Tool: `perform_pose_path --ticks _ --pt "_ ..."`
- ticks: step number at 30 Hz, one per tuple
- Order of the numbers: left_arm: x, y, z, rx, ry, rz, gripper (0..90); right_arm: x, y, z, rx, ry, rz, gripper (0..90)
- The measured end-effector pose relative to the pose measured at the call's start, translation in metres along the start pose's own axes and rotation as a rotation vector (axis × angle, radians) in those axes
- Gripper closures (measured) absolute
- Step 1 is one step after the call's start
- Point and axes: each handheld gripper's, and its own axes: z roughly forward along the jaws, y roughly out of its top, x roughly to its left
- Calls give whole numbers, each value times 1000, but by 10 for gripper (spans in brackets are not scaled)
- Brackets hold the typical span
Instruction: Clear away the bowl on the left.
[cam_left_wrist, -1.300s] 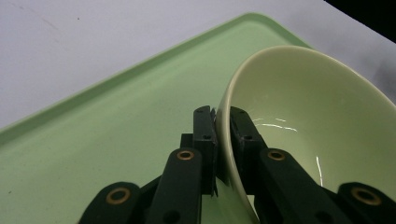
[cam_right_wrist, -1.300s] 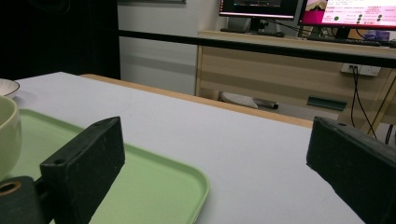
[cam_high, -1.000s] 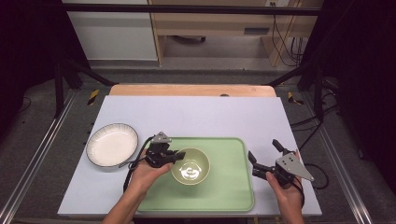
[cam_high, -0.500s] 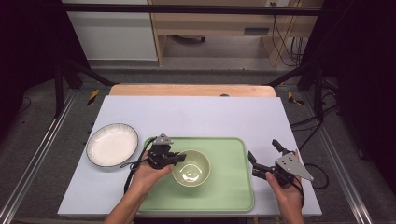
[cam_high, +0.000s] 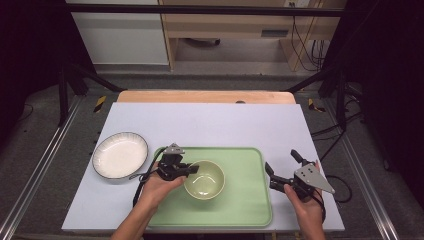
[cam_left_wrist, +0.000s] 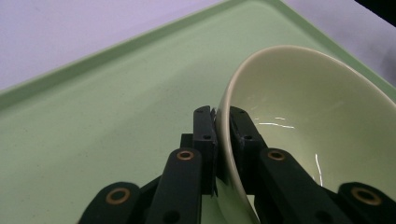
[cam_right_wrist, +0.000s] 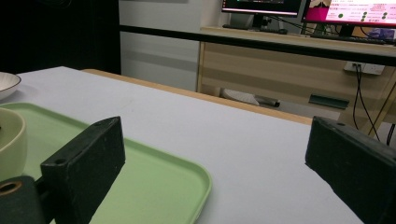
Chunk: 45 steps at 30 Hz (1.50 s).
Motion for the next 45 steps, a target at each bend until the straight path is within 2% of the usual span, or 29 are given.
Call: perform_pose_path --ticks 5,13,30,33,36,37,38,40,43,45 --pt "3 -2 1 8 -18 -17 826 1 0 1 3 6 -2 51" --pt "4 -2 2 8 -26 -18 826 1 -1 1 6 9 0 51" --pt "4 -2 2 12 -16 -6 824 2 -1 2 8 13 -1 51" --pt "4 -2 3 16 -7 9 814 1 -1 1 9 11 0 51" --pt "3 -2 3 22 10 17 738 1 -1 1 9 9 -1 51" --pt "3 -2 2 21 17 17 738 1 -1 1 9 9 -1 51" --pt "3 -2 1 13 33 28 681 1 -1 1 10 10 -1 51" --pt "3 -2 0 7 35 29 666 1 -1 1 10 10 -1 51" --pt "1 -2 -1 14 38 47 572 0 -1 1 9 8 -2 51" --pt "-1 -1 -4 0 69 67 484 -1 -1 1 10 9 0 51"
